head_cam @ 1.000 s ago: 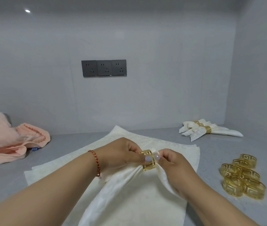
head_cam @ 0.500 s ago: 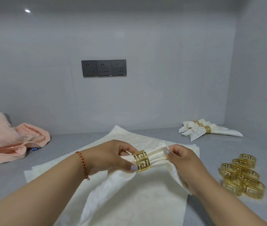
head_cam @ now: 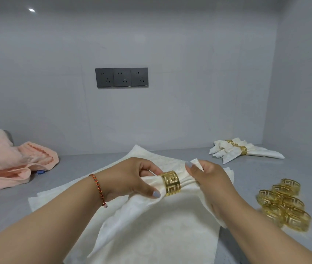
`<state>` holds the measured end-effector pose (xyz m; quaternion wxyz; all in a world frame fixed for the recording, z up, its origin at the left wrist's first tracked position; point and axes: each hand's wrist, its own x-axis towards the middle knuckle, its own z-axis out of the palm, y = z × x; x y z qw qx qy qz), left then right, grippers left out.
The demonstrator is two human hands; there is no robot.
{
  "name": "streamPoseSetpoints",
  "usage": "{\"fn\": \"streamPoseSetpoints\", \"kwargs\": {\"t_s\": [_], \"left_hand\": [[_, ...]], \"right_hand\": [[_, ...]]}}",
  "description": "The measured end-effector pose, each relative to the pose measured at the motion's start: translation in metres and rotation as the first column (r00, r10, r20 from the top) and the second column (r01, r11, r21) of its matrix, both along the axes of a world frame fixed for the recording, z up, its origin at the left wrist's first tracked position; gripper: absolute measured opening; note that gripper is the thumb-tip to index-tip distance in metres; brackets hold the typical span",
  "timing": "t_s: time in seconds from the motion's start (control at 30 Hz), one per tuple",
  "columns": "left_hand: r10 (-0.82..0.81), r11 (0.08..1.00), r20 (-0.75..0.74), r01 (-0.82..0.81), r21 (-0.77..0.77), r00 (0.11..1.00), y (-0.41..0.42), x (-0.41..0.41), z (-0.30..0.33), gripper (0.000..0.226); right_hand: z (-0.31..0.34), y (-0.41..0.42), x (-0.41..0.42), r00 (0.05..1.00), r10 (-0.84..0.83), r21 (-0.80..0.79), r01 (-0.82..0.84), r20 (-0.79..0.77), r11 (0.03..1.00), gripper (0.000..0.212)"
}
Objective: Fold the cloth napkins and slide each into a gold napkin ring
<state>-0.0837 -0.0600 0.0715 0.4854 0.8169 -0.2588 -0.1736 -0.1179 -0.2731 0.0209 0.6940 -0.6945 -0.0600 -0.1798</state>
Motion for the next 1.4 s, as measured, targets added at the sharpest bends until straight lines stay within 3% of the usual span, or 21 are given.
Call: {"fn": "streamPoseSetpoints", "kwargs": {"t_s": [0.1,0.2,0.27,0.4,0.57,0.67,0.77,0.9,1.03,1.23,1.4], "left_hand": [[0.033,0.999,-0.007,-0.033,-0.029,0.999,0.002,0.002,0.0,0.049],[0.025,0.997,-0.058,-0.029,-0.067,0.998,0.004,0.002,0.0,0.051],[0.004,0.995,-0.096,-0.013,-0.095,0.995,0.005,0.003,0.001,0.052],[0.028,0.99,-0.089,-0.04,-0.133,0.996,0.001,0.002,0.0,0.053],[0.228,0.96,0.01,-0.223,-0.167,0.974,0.003,0.004,-0.009,0.047],[0.269,0.927,-0.047,-0.271,-0.259,0.962,0.003,0.006,-0.015,0.054],[0.227,0.893,-0.195,-0.284,-0.348,0.954,-0.003,0.005,-0.014,0.052],[0.297,0.842,-0.206,-0.357,-0.405,0.933,-0.019,0.012,-0.012,0.035],[0.307,0.825,-0.236,-0.382,-0.417,0.922,-0.047,0.025,-0.014,0.022],[0.229,0.857,-0.263,-0.322,-0.402,0.937,-0.126,0.055,-0.005,0.021],[0.256,0.849,-0.203,-0.32,-0.421,0.945,-0.216,0.094,-0.005,0.026]], "right_hand": [[0.002,0.003,-0.004,0.999,0.048,-0.072,-0.048,-0.007,0.996,0.047],[0.007,-0.001,-0.009,0.974,0.222,0.036,-0.221,-0.035,0.975,0.026],[0.01,-0.001,-0.011,0.96,0.274,0.081,-0.27,-0.047,0.959,0.029],[0.008,0.001,-0.004,0.994,0.102,0.059,-0.099,-0.048,0.993,0.032],[0.007,-0.005,0.001,0.998,-0.052,0.127,0.056,-0.033,0.99,0.028],[0.008,-0.01,0.007,0.993,-0.102,0.11,0.109,-0.068,0.988,0.03],[0.015,-0.015,0.009,0.987,-0.143,0.044,0.146,-0.07,0.988,0.03],[0.023,-0.033,0.016,0.977,-0.131,0.021,0.136,-0.168,0.99,0.026],[0.033,-0.068,0.019,0.962,-0.024,0.127,0.06,-0.273,0.99,0.024],[0.043,-0.15,0.039,0.92,-0.359,-0.167,0.333,-0.157,0.928,0.024],[0.048,-0.23,0.065,0.875,-0.463,-0.265,0.418,-0.14,0.869,0.011]]}}
